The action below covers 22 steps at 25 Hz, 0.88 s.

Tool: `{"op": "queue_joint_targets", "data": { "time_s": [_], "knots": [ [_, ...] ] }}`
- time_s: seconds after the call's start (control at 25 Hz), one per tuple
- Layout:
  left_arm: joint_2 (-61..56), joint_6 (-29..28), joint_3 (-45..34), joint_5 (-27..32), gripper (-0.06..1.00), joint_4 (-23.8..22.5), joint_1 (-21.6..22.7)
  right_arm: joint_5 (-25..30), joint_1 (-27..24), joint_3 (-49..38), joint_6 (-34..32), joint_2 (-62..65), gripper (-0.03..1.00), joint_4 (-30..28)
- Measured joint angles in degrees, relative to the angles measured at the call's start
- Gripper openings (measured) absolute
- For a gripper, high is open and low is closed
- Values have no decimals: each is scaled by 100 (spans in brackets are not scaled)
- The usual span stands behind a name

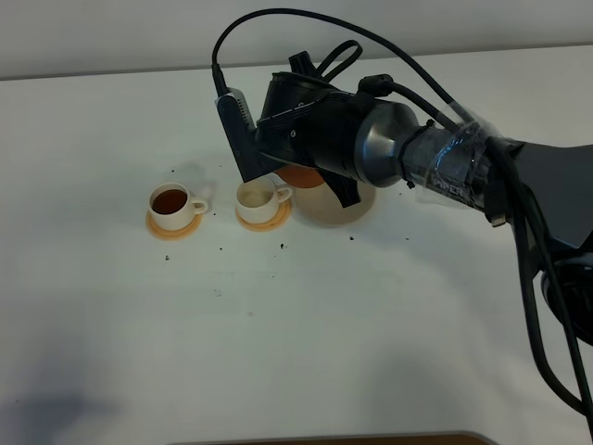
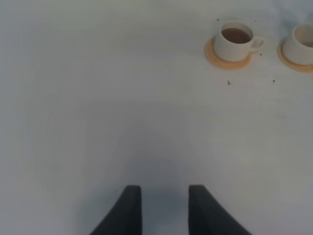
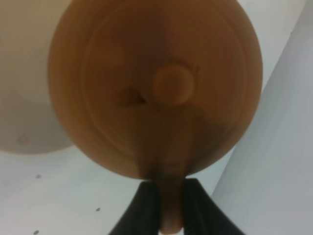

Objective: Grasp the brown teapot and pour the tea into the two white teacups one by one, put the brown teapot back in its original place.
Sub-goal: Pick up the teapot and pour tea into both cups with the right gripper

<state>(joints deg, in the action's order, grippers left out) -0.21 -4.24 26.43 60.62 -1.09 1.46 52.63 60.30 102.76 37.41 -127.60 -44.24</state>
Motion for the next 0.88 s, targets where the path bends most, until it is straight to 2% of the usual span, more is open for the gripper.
{"op": "queue_joint_targets", "data": {
  "time_s": [0.88],
  "knots": [
    [0, 0, 0, 0, 28, 0, 0, 259, 249, -1, 289, -129, 14, -699]
  ]
}}
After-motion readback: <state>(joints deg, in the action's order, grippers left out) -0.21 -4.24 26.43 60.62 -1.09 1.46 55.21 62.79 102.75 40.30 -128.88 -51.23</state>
